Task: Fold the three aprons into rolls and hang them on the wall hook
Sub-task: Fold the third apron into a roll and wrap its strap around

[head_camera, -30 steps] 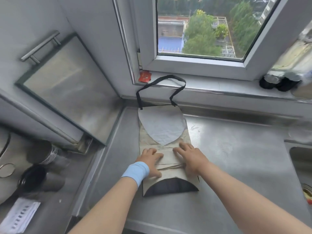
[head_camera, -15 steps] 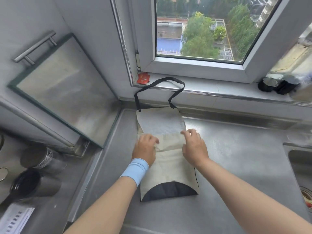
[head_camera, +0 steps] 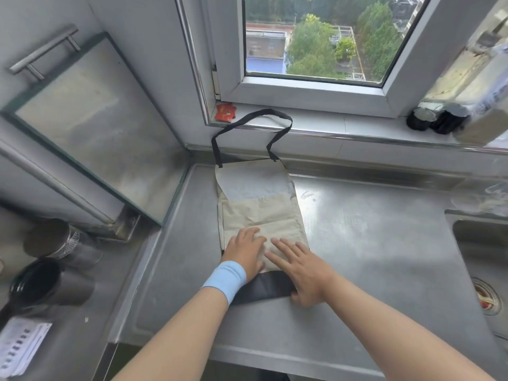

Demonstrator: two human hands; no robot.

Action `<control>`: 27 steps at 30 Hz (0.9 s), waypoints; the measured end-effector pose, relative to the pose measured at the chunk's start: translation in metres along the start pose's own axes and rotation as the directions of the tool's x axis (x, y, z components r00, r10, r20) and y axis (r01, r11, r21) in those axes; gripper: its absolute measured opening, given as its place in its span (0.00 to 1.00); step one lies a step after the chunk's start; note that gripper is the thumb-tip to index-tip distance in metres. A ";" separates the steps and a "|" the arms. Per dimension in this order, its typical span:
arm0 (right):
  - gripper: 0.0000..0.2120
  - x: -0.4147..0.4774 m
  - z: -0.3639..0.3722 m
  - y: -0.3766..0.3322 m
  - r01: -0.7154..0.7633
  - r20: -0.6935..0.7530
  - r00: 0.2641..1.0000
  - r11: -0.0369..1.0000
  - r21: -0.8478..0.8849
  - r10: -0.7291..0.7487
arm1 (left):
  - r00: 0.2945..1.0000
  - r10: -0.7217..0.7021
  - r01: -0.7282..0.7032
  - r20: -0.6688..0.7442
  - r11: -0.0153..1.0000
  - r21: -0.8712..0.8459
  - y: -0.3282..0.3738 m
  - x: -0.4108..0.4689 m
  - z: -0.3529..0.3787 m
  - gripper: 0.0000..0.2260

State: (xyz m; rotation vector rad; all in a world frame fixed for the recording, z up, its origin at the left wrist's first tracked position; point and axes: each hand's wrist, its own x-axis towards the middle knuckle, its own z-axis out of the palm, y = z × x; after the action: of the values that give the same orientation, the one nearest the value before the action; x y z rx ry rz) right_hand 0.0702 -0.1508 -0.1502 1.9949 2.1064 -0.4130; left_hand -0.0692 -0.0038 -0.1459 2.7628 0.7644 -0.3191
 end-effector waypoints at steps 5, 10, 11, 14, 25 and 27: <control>0.30 -0.007 -0.008 -0.009 0.014 -0.062 0.998 1.000 0.006 -0.014 | 0.992 0.106 -0.099 0.068 0.991 -0.089 -0.005 -0.033 -0.001 0.13; 0.22 -0.014 -0.001 -0.015 0.022 -0.074 0.997 0.997 -0.076 -0.028 | 0.985 0.122 -0.114 0.121 0.991 -0.070 -0.011 -0.049 0.012 0.27; 0.18 -0.015 0.001 -0.017 0.025 -0.068 0.997 0.991 -0.130 -0.034 | 0.984 0.121 -0.112 0.133 0.991 -0.075 -0.011 -0.051 0.014 0.30; 0.04 -0.016 0.003 -0.028 0.039 -0.063 0.996 0.947 -0.320 -0.062 | 0.982 0.109 -0.101 0.153 0.993 -0.063 -0.008 -0.056 0.014 0.33; 0.18 -0.046 -0.048 -0.032 -0.205 -0.165 0.953 0.941 0.270 0.255 | 0.950 -0.069 0.101 0.306 0.991 -0.091 -0.007 -0.073 -0.037 0.11; 0.16 -0.054 -0.065 -0.024 -0.324 0.117 0.946 0.900 0.291 0.302 | 0.904 -0.060 0.100 0.423 0.992 -0.073 -0.008 -0.075 -0.056 0.10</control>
State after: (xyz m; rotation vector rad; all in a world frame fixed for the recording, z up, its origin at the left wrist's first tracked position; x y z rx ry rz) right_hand 0.0516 -0.1808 -0.0697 2.4005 1.7176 -0.7743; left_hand -0.1279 -0.0155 -0.0738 2.4471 0.7541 -0.8415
